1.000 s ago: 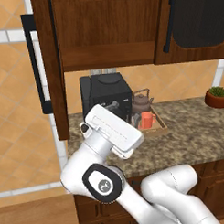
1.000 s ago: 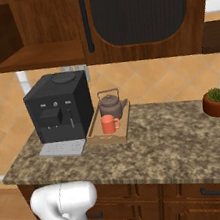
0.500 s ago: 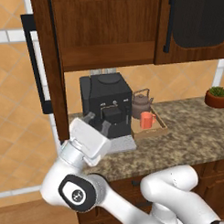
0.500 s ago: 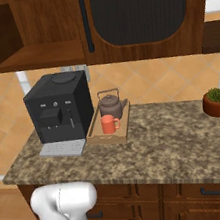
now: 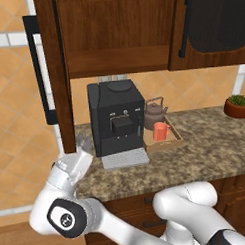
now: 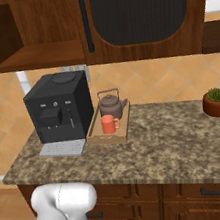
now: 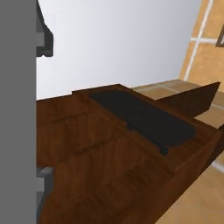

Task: Pick the kettle from the counter and place it on the tray. Then pick the mug from the cabinet and place it on the tray. Then close the cabinet doors.

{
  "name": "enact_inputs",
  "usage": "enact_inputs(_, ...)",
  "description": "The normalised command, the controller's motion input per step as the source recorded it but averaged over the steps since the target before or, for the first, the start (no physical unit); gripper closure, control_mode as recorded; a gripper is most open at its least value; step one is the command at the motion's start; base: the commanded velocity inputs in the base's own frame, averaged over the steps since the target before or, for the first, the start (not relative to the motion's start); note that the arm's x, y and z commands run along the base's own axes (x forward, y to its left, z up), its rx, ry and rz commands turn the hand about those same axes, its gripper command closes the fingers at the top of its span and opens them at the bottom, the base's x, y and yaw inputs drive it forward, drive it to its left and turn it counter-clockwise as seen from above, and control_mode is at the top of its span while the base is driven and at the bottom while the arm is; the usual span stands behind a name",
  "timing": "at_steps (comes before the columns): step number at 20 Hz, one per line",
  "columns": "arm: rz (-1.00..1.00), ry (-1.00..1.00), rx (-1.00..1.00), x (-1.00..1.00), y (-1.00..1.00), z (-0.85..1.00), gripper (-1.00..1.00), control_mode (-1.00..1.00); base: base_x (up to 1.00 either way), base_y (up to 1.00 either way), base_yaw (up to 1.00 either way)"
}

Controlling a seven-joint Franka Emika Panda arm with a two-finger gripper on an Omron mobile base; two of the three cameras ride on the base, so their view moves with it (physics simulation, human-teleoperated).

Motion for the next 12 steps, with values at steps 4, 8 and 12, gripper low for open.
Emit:
enact_inputs(4, -0.11, 0.23, -0.13, 0.12, 0.57, -0.08, -1.00, -1.00, 0.00, 0.00, 0.00)
enact_inputs(8, -0.10, 0.13, -0.06, 0.04, 0.37, 0.00, -1.00, -1.00, 0.00, 0.00, 0.00)
enact_inputs(12, -0.11, 0.06, 0.00, 0.00, 0.08, 0.23, -1.00, -1.00, 0.00, 0.00, 0.00)
